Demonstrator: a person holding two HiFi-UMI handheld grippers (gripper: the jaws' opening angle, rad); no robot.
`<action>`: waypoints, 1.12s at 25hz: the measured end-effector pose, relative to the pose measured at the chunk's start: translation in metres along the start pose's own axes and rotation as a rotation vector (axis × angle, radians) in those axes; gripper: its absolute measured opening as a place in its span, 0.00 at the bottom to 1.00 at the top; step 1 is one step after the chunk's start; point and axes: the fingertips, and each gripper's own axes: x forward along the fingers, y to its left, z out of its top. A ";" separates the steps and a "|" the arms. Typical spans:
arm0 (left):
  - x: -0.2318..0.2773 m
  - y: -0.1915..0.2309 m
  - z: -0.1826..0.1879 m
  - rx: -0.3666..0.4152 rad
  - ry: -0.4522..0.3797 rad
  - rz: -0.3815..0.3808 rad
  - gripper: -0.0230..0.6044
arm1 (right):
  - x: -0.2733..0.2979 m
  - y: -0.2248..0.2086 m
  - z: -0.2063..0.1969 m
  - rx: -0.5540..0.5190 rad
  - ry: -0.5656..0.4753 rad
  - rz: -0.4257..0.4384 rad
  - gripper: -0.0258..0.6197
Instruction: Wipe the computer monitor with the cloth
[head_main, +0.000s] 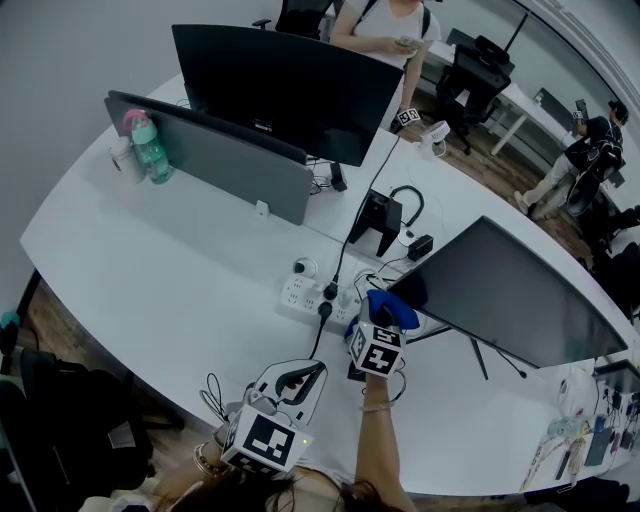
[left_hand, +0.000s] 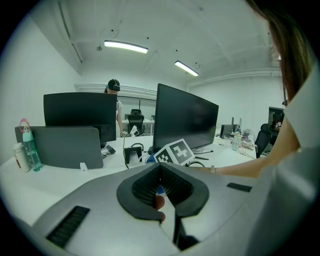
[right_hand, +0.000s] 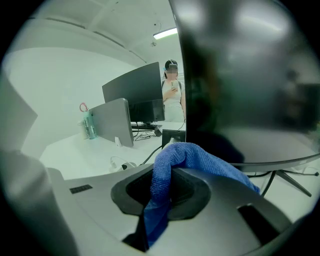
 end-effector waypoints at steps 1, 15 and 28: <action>0.000 0.001 0.000 -0.002 -0.001 0.001 0.05 | 0.000 0.000 0.000 0.000 0.001 -0.002 0.14; 0.002 0.007 -0.002 -0.012 -0.003 -0.002 0.05 | -0.012 -0.002 0.023 -0.014 -0.038 -0.032 0.14; 0.000 0.014 -0.002 -0.027 -0.003 0.014 0.05 | -0.025 -0.007 0.054 0.114 -0.135 -0.090 0.14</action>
